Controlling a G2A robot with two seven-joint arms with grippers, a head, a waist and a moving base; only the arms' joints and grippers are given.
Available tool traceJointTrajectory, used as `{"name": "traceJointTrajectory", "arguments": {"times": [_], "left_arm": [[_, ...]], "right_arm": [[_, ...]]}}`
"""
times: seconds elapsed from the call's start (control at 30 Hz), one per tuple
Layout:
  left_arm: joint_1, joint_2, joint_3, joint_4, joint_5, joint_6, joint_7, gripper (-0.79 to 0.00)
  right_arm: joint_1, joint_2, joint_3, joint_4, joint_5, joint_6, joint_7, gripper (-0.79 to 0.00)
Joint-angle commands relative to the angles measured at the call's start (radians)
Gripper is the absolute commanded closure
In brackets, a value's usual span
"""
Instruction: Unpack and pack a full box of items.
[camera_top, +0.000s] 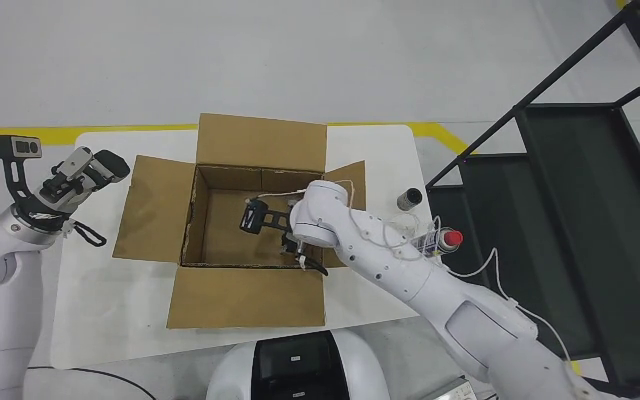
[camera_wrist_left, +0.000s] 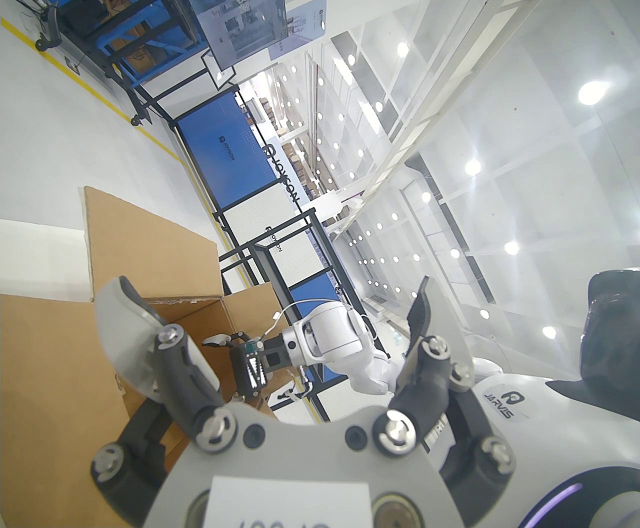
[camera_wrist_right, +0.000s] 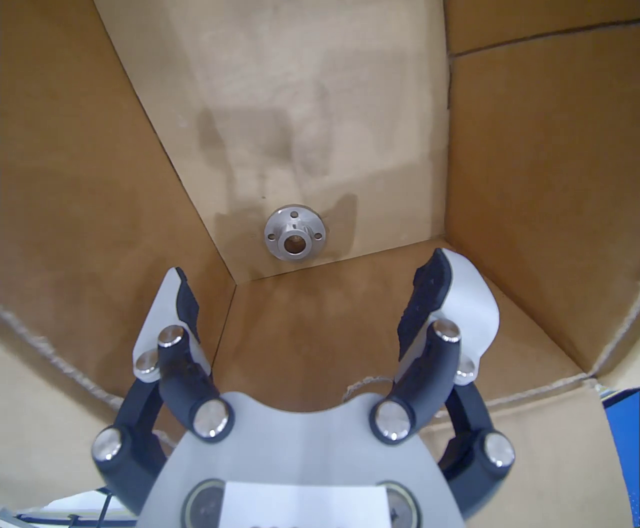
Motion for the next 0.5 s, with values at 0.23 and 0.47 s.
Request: {"name": "traceJointTrajectory", "arguments": {"times": [0.23, 0.47], "left_arm": [[0.000, 0.000, 0.000, 0.000, 0.000, 0.000, 0.000, -0.785], [0.000, 0.000, 0.000, 0.000, 0.000, 0.000, 0.000, -0.785]], "right_arm": [[0.037, -0.028, -0.056, 0.122, -0.025, -0.013, -0.020, -0.659], [0.050, -0.049, -0.083, 0.195, -0.032, -0.017, -0.048, -0.619]]}}
